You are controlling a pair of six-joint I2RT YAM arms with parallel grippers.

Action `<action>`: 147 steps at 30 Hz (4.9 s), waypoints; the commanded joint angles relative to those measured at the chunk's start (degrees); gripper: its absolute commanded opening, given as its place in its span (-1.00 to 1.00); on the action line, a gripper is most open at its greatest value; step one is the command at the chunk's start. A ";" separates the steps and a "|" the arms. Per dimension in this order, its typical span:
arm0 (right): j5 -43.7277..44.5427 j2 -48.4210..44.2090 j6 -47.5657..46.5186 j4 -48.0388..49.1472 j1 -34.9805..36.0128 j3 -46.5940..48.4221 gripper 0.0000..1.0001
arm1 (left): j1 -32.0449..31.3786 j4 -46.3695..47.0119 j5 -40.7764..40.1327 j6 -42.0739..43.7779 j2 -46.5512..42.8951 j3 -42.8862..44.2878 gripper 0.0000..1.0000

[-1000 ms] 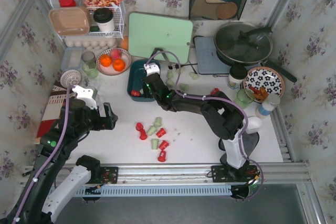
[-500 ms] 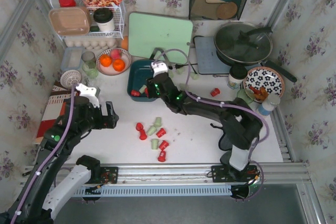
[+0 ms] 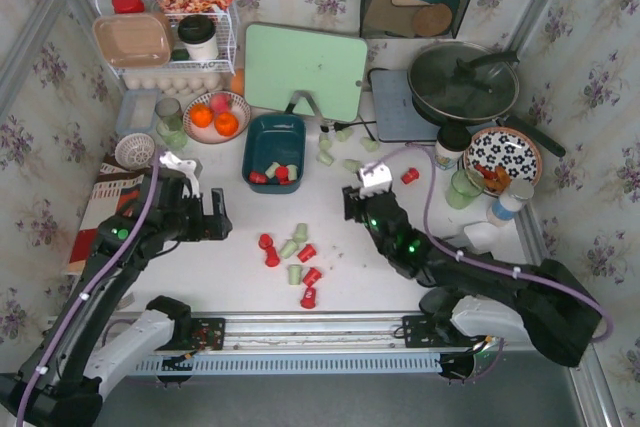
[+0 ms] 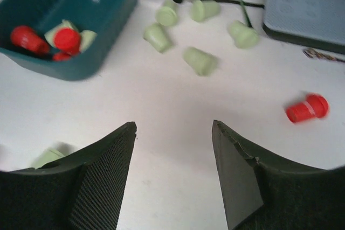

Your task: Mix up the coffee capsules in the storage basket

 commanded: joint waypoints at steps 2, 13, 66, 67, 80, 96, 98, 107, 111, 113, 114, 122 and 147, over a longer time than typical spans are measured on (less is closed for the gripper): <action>6.08 -7.74 -4.36 18.23 -0.28 -13.70 0.39 | -0.21 -0.03 1.81 -5.80 0.93 -1.47 0.99; 9.31 -9.47 -5.02 19.88 -0.41 -14.78 0.43 | -15.03 15.74 -8.99 -16.87 11.03 -7.79 0.83; 11.48 -13.09 -4.98 17.16 -0.44 -14.77 0.51 | -12.05 26.36 -19.00 0.21 47.07 26.96 -0.62; 11.46 -12.92 -5.03 17.09 -0.43 -14.65 0.51 | -11.26 27.24 -18.40 0.69 49.12 28.63 -0.62; 11.25 -12.64 -4.91 16.55 -0.43 -14.13 0.51 | -5.47 31.65 -13.95 -0.14 70.47 40.77 -0.21; 9.09 -10.69 -3.84 14.13 -0.48 -12.26 0.54 | -5.46 35.54 -13.92 -1.43 55.25 28.37 0.36; 8.92 -9.90 -3.51 13.39 -0.38 -11.63 0.56 | -5.57 33.95 -13.58 -1.44 50.52 25.09 0.36; 11.28 -5.06 1.15 9.04 -2.00 -8.36 0.60 | -5.55 18.65 -14.54 -5.71 22.93 13.11 0.38; 10.42 -1.84 6.47 4.39 -7.01 -7.08 0.59 | -5.55 8.41 -11.90 -4.75 11.82 12.73 0.39; 10.07 0.15 9.01 2.92 -9.54 -6.50 0.59 | -5.53 6.85 -11.61 -3.36 5.64 11.33 0.40; 9.50 1.15 10.17 2.14 -10.80 -6.10 0.59 | -5.55 6.73 -11.14 -1.80 2.49 10.28 0.50; 2.33 9.58 18.06 -5.02 -20.99 -1.08 0.53 | -5.55 6.84 -13.21 6.05 -15.15 -1.60 0.98; 5.95 34.68 38.81 -24.83 -31.45 23.14 0.35 | -5.38 9.80 -7.67 5.94 -24.95 -8.49 0.98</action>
